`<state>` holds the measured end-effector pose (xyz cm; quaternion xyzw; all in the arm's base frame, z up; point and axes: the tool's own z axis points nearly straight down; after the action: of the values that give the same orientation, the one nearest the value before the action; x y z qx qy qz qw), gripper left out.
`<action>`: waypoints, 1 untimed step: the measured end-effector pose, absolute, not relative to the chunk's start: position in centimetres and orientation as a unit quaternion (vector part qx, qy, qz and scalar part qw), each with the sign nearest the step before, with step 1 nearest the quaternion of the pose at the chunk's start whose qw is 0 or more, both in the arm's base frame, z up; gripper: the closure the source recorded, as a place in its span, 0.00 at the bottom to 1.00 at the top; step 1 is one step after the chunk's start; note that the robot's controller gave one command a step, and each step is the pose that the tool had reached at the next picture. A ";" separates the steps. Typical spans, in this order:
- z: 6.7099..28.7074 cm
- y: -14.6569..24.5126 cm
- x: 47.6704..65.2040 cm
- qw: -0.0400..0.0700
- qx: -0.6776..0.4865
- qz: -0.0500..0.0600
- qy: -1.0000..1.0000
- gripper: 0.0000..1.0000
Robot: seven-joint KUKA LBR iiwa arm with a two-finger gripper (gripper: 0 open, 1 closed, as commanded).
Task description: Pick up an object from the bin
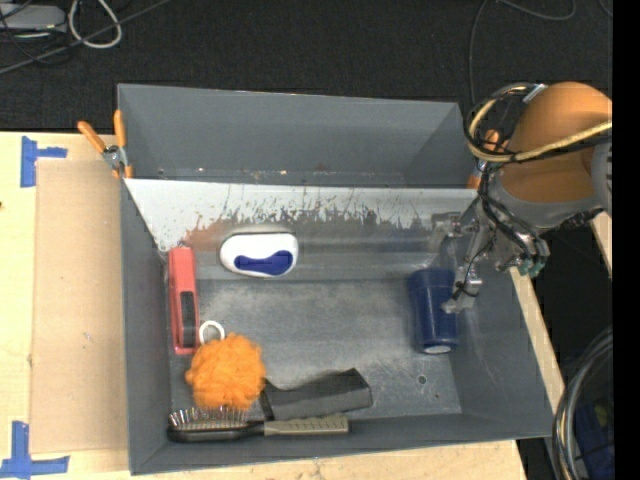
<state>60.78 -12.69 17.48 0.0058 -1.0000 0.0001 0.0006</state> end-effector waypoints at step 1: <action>17.5 -12.7 60.8 0.001 0.006 0.000 -1.000 0.00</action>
Offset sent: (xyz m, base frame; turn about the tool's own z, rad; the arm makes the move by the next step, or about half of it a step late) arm 0.0018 -0.0091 -0.0288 0.0616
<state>60.78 -12.70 17.48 0.0059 -1.0000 0.0001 0.0006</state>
